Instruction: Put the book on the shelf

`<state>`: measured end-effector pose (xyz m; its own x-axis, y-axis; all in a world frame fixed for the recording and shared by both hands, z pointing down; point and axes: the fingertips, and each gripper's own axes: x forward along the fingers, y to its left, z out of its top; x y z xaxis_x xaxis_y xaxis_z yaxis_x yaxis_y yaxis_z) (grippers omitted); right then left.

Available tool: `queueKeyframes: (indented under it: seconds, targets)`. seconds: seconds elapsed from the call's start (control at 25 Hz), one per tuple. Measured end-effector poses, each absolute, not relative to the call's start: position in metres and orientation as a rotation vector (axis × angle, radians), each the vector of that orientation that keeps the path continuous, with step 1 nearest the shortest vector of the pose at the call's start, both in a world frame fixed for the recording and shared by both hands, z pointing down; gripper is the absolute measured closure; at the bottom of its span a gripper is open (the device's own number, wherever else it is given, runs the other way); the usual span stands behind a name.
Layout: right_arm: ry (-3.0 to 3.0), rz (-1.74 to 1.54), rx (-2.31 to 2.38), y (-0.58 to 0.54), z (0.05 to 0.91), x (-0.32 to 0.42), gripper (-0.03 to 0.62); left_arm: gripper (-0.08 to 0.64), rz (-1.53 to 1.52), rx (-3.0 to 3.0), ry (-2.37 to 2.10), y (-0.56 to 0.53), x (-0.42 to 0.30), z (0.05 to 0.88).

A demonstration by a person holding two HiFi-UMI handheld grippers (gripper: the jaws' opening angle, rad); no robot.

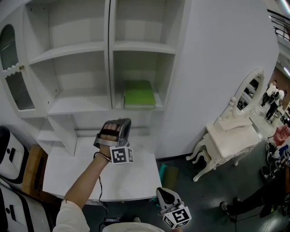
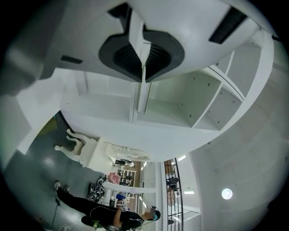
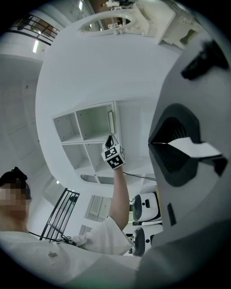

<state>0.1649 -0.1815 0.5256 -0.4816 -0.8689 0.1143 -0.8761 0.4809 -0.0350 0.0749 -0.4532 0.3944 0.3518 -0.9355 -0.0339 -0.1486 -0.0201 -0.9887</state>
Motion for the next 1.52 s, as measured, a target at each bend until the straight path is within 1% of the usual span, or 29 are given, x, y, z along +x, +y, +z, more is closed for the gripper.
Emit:
queueKeyframes:
  seconds: [0.12, 0.68, 1.0, 1.52]
  targets:
    - [-2.652, 0.136, 1.534, -0.183, 0.523, 0.152, 0.578, 0.549, -0.837, -1.543, 1.033, -0.442, 0.069, 0.397]
    - [-2.673, 0.126, 1.474, -0.183, 0.517, 0.093, 0.578, 0.551, -0.553, -2.200, 0.989, -0.339, 0.045, 0.424]
    - [-2.692, 0.127, 1.395, -0.179, 0.519, 0.052, 0.578, 0.551, -0.322, -2.599, 0.982, -0.271, 0.003, 0.446]
    - [-2.769, 0.161, 1.221, -0.168, 0.525, -0.032, 0.578, 0.552, -0.068, -2.833, 1.204, -0.191, -0.079, 0.461]
